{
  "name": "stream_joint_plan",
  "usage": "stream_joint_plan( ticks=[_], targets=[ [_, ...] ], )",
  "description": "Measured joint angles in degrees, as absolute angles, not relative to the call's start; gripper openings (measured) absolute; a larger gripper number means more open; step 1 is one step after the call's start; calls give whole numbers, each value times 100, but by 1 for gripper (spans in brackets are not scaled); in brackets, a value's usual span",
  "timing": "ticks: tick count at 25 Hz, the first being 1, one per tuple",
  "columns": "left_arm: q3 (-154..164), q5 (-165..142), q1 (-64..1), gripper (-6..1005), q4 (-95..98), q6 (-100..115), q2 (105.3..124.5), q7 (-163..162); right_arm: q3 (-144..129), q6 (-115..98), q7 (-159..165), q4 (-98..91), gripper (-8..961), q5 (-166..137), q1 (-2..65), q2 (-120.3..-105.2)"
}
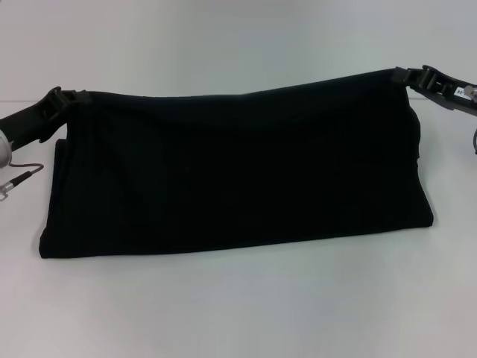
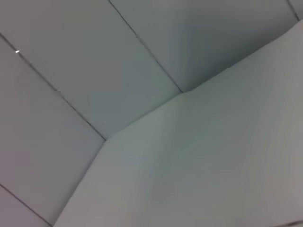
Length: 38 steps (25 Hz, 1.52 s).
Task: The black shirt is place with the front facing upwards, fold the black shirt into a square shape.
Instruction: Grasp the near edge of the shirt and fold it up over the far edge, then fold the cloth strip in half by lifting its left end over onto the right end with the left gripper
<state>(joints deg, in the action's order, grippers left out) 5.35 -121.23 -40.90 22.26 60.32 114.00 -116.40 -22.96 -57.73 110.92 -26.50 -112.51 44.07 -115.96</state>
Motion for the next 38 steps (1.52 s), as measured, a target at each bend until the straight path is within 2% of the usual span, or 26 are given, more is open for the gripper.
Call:
stream_joint_plan(
  ticks=[5,6,10,17,19,22,25,28,33,36,38],
  targets=[
    [532,-12097,-4270,77,2216,5239,11619,-11328,-2302,-5003,10769,-2524,16,-11168,4601,-11800],
    [522,-12093,-4301,78,2215,5131,11661,-11270,-2321,-4591,10572,-2459,16,-11167,4702,-11900],
    [528,-11911,-4380,79,2214,4681,11822,-11035,-2361,-4051,10151,-2251,16,-11162,4863,-11986],
    [535,-11094,-4453,82,2187,4106,12147,-9916,-2369,-3361,8670,-1638,15,-10612,5117,-12015],
    [535,-10808,-4455,83,2120,3990,12184,-9577,-2369,-3349,8260,-1536,56,-10289,5115,-12015],
    [531,-10407,-4452,186,1944,3888,12188,-9207,-2366,-3285,7932,-1468,118,-9868,5077,-12014],
    [513,-10224,-4418,289,1865,3877,12170,-9140,-2337,-3206,7881,-1433,230,-9628,5041,-12010],
    [512,-10106,-4311,351,1856,3985,12153,-9159,-2311,-3374,7901,-1433,343,-9537,4923,-11992],
    [494,-9777,-4063,453,1723,4255,11987,-9223,-2303,-4380,7859,-1534,592,-9396,4529,-11966],
    [493,-9648,-3902,515,1708,4363,11934,-9235,-2314,-5118,7595,-1569,643,-9207,4242,-11957],
    [510,-9642,-3756,715,1684,4633,11856,-9358,-2363,-5706,7233,-1591,677,-9201,4044,-11951]
  ],
)
